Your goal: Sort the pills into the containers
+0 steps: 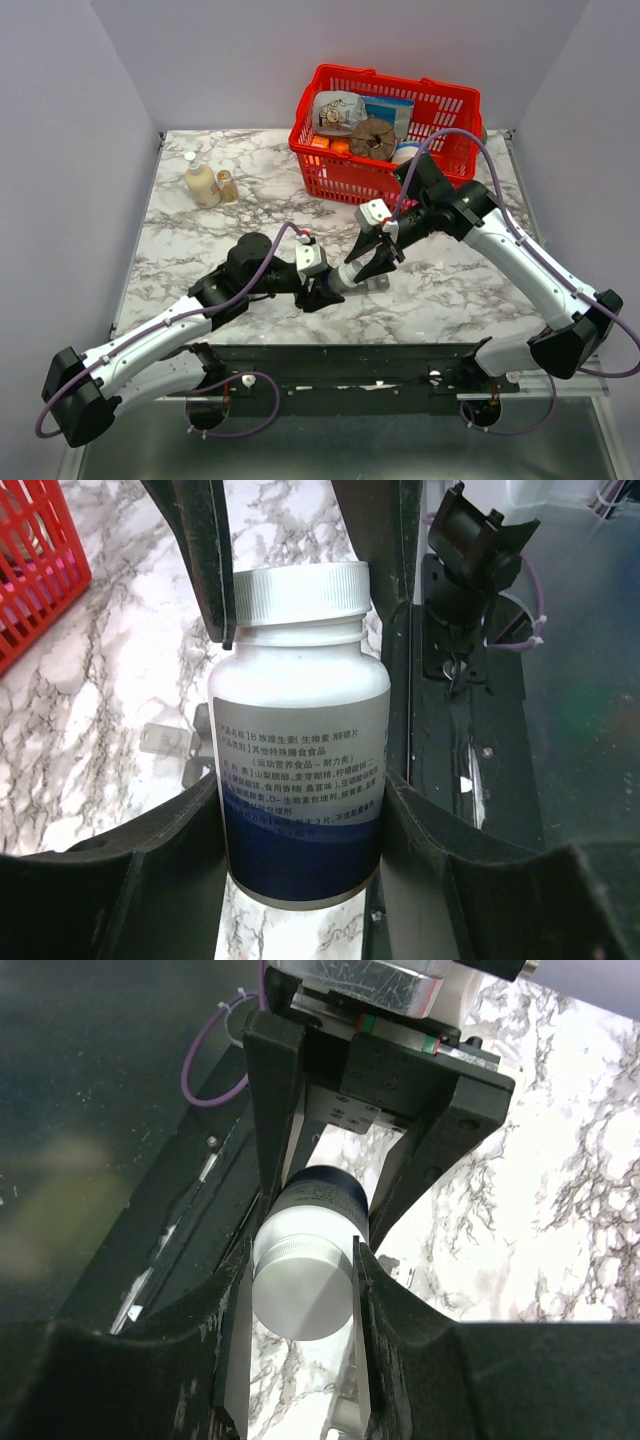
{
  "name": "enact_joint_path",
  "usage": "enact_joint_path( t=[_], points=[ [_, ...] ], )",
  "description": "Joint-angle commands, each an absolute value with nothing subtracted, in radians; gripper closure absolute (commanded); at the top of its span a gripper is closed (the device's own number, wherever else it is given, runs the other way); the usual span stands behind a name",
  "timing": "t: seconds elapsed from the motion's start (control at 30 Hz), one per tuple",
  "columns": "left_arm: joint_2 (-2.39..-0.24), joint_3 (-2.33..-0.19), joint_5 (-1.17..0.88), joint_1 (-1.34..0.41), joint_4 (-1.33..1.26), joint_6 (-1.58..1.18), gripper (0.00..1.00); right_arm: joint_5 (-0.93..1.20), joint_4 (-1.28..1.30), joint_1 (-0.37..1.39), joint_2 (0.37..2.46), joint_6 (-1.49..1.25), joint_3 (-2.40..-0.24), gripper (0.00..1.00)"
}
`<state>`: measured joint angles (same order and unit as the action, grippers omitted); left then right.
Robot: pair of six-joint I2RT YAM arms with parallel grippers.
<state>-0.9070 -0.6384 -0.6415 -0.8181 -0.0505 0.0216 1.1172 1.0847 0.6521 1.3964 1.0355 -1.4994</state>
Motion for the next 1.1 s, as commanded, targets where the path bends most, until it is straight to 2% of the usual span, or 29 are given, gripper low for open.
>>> enact_joint_path(
  t=[0.0, 0.13, 0.37, 0.63, 0.77, 0.83, 0.87, 0.97, 1.0, 1.07],
  points=[
    [-0.907, -0.611, -0.710, -0.810, 0.055, 0.044, 1.00, 1.096, 1.039, 0.621, 1.333, 1.012, -1.479, 0.94],
    [-0.907, -0.607, -0.707, -0.808, 0.069, 0.048, 1.00, 1.045, 1.012, 0.618, 1.324, 0.985, -1.503, 0.94],
    [-0.916, -0.618, -0.748, -0.802, 0.060, 0.043, 1.00, 1.023, 1.123, 0.643, 1.276, 1.193, -1.488, 0.94],
    [-0.960, -0.637, -0.819, -0.792, 0.018, 0.014, 1.00, 0.801, 1.094, 0.782, 1.299, 1.295, -1.470, 0.96],
    [-0.979, -0.635, -0.822, -0.784, 0.018, 0.018, 1.00, 0.776, 1.077, 0.818, 1.318, 1.272, -1.509, 0.96],
    [-0.979, -0.629, -0.813, -0.779, 0.018, 0.020, 1.00, 0.779, 1.051, 0.818, 1.324, 1.145, -1.535, 0.93],
    [-0.974, -0.627, -0.810, -0.778, 0.018, 0.021, 1.00, 0.775, 1.007, 0.816, 1.322, 1.075, -1.549, 0.90],
    [-0.959, -0.620, -0.781, -0.776, 0.029, 0.034, 1.00, 0.796, 0.886, 0.766, 1.301, 0.736, -1.574, 0.38],
    [-0.954, -0.618, -0.772, -0.776, 0.032, 0.037, 1.00, 0.825, 0.865, 0.746, 1.293, 0.676, -1.568, 0.16],
    [-0.933, -0.609, -0.738, -0.776, 0.031, 0.049, 1.00, 0.876, 0.772, 0.698, 1.253, 0.478, -1.502, 0.04]
  ],
)
